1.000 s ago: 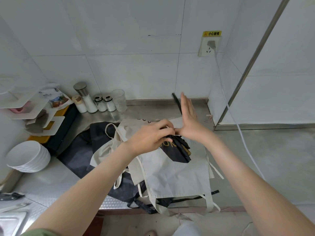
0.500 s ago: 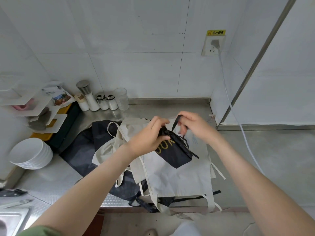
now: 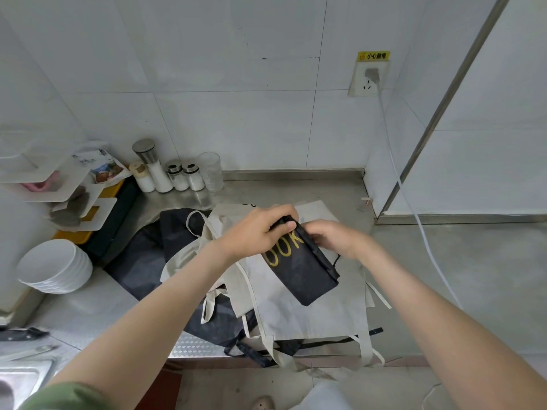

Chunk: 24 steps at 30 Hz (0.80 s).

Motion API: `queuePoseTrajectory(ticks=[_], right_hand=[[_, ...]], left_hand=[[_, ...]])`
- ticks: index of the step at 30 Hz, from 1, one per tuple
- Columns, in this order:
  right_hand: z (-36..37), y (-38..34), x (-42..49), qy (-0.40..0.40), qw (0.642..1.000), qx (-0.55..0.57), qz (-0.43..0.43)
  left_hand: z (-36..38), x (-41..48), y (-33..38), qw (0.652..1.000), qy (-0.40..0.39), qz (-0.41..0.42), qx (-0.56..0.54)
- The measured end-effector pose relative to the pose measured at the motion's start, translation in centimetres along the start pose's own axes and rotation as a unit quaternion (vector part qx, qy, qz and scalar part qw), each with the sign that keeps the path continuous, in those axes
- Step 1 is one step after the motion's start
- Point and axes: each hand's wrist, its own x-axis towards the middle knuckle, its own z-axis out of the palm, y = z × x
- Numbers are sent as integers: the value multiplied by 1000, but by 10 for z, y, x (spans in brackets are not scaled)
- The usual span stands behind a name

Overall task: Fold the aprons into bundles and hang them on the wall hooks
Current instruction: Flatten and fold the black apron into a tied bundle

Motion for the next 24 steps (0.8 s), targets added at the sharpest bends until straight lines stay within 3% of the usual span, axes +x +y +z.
queuePoseTrajectory(ticks=[3, 11, 15, 18, 24], right_hand=[[0, 1, 0, -4, 999, 21, 27], [-4, -7, -3, 9, 978, -170, 124], [-8, -12, -5, 14, 937, -336, 91], [-8, -13, -3, 33, 933, -350, 73], [-10, -12, 5, 111, 935, -337, 10]], left_hand=[[-1, -1, 2, 1000, 3, -11, -10], [-1, -3, -4, 998, -51, -32, 33], [2, -4, -10, 989, -96, -80, 77], [7, -3, -15, 979, -120, -127, 100], [9, 0, -17, 967, -131, -145, 162]])
